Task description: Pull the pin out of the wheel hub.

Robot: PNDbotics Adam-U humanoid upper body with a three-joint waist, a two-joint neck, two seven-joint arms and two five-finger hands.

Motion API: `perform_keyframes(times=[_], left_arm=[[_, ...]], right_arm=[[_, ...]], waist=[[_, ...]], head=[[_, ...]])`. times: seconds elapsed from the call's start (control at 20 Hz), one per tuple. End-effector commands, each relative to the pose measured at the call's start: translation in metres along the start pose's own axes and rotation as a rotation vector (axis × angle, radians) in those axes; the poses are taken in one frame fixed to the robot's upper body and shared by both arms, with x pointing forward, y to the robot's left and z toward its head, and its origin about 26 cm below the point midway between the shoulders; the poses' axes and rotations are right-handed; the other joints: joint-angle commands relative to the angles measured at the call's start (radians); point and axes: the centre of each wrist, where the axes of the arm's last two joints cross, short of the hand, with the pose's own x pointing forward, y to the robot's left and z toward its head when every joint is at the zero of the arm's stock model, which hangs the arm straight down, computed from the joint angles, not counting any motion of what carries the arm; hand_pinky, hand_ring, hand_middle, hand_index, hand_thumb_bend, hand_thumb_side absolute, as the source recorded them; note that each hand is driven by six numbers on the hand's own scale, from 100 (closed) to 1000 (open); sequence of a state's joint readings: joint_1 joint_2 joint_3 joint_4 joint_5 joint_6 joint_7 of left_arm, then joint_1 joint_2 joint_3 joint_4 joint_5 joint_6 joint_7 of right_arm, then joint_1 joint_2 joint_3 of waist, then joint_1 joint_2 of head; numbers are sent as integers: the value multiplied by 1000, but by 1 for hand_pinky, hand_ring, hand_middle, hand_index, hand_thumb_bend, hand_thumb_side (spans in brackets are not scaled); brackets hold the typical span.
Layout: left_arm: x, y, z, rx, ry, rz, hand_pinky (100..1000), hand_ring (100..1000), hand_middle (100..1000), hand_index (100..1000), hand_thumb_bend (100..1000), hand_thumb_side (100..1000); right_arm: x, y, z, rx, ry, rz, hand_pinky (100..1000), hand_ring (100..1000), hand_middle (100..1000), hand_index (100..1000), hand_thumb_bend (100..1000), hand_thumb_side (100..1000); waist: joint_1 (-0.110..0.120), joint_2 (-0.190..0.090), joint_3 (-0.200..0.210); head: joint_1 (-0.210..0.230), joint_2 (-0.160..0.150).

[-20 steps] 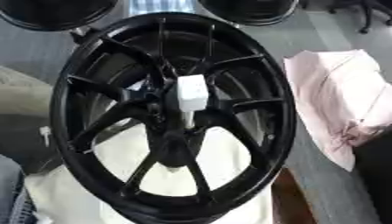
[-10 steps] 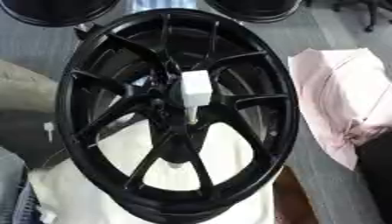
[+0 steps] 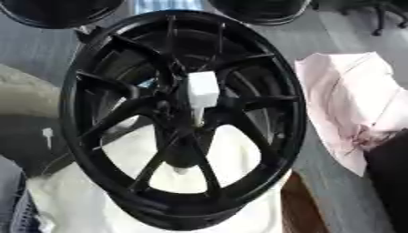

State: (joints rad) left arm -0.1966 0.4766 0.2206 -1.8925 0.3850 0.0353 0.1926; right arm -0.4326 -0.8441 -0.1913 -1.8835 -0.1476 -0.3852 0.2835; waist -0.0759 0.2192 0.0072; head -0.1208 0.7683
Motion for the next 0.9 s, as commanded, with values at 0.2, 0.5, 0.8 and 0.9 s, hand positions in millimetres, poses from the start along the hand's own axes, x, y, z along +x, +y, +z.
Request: perform_keyframes(times=[0.2, 0.5, 0.8, 0.9], left_arm=[[10, 16, -4, 51, -34, -66, 305, 440, 463, 612, 129, 778], [10, 22, -2, 62, -35, -93, 303, 440, 463, 612, 121, 777], [10, 33, 0, 71, -24, -149, 299, 439, 463, 611, 100, 772], [10, 37, 0, 71, -23, -171, 298, 438, 463, 611, 100, 771]], right_arm=[[-6, 2, -40, 193, -161, 52, 799, 787, 704, 754, 100, 164], [12, 29, -75, 265, -351, 4, 794, 782, 711, 764, 100, 199], [23, 45, -96, 446, -438, 139, 800, 792, 751, 791, 156, 380], [23, 53, -100, 533, -463, 198, 800, 794, 756, 795, 158, 410]], waist=[[0, -27, -18], [-5, -30, -27], [-19, -41, -50], [-24, -42, -54]], head=[[23, 2], [38, 2], [83, 2], [96, 2]])
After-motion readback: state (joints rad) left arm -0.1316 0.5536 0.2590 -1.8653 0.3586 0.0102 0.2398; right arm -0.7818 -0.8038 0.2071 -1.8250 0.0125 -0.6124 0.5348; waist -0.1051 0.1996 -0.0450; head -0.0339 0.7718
